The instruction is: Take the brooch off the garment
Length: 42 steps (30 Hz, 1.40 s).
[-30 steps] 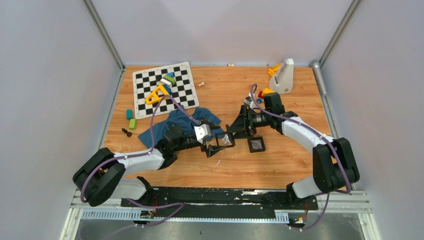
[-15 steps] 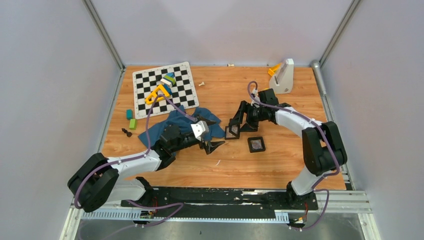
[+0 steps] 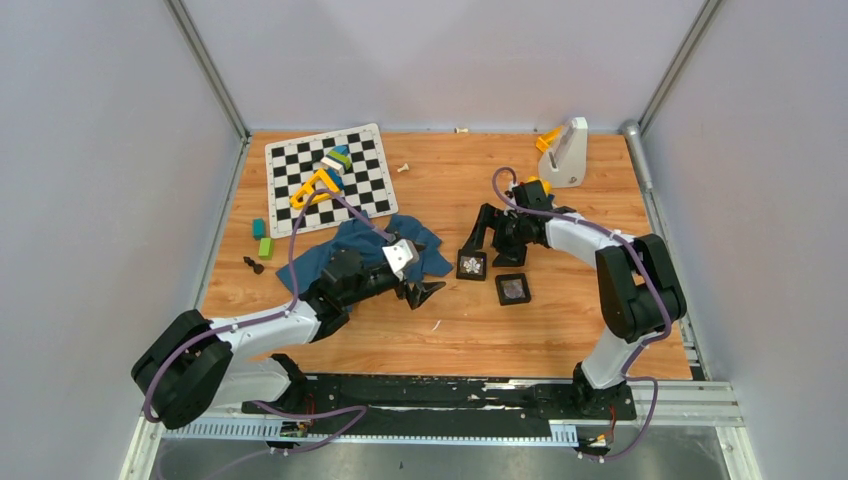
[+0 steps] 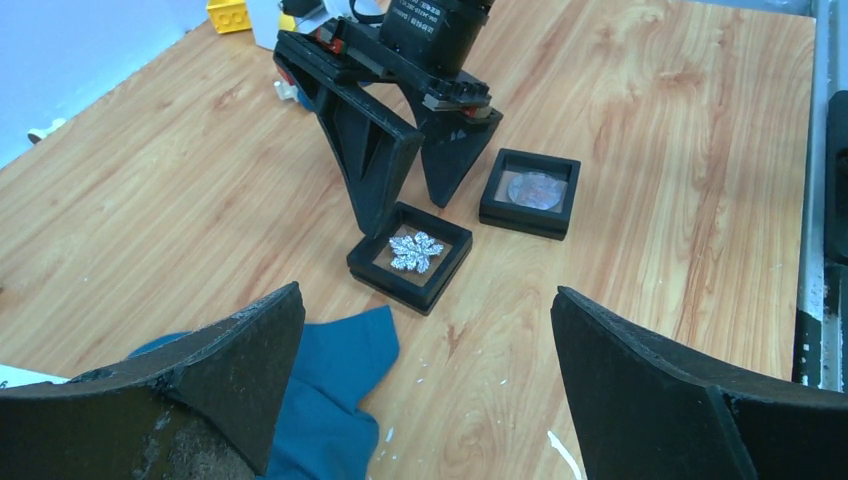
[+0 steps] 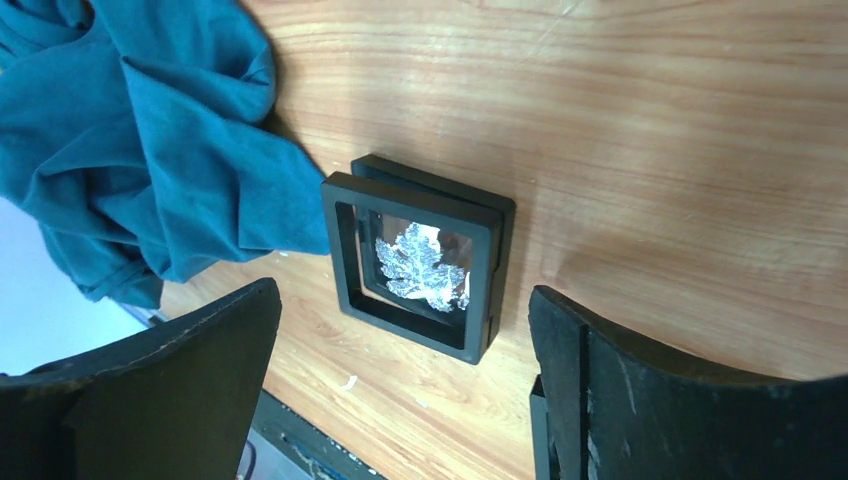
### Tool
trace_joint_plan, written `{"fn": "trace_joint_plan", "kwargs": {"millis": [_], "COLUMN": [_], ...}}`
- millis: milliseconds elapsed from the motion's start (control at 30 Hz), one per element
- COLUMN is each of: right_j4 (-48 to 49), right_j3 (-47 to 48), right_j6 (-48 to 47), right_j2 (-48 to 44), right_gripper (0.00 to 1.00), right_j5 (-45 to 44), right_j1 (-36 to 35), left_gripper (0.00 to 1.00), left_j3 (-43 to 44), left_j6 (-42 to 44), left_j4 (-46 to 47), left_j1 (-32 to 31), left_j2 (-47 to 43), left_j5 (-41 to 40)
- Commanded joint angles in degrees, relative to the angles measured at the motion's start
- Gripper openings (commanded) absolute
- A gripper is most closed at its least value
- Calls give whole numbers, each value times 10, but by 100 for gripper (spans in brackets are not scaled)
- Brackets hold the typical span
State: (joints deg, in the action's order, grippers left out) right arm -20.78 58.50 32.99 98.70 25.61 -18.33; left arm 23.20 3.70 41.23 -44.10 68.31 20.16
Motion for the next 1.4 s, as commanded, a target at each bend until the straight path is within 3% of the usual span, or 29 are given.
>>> {"fn": "trace_joint_plan", "kwargs": {"millis": [0,100,367,633,933,1100,1233,1367], "right_j4": [-21,-32,-85,-169,-203,-205,-203,-188], "right_j3": [35,45,95,158,169,167,189,210], "right_j6": [-14,-17,-24,-1,-3,-17,-30,-55], "right_j2": [-12,-3,18,72,108,97,96,64], "right_gripper": [92,88,93,89,74,73,81,100], "right_j5": [-68,-82,-190,-332,-375,-394,-373,-365], "right_j1": [-13,-23,-90,-137,-123,-76,-27,-21], "left_gripper": [100,100,100,100,100,100,100,100], "left_j3": [24,24,37,72,74,74,78,80], "left_j6": [-6,-6,-20,-61,-65,-66,-72,-85], "left_j4": [-8,-10,-53,-167,-186,-189,-195,-201], "left_j1": [1,1,2,16,23,23,26,41], "left_j2": [1,-3,-19,-48,-65,-66,-58,-51], "left_j5": [-13,-17,-74,-174,-186,-190,-200,-200]}}
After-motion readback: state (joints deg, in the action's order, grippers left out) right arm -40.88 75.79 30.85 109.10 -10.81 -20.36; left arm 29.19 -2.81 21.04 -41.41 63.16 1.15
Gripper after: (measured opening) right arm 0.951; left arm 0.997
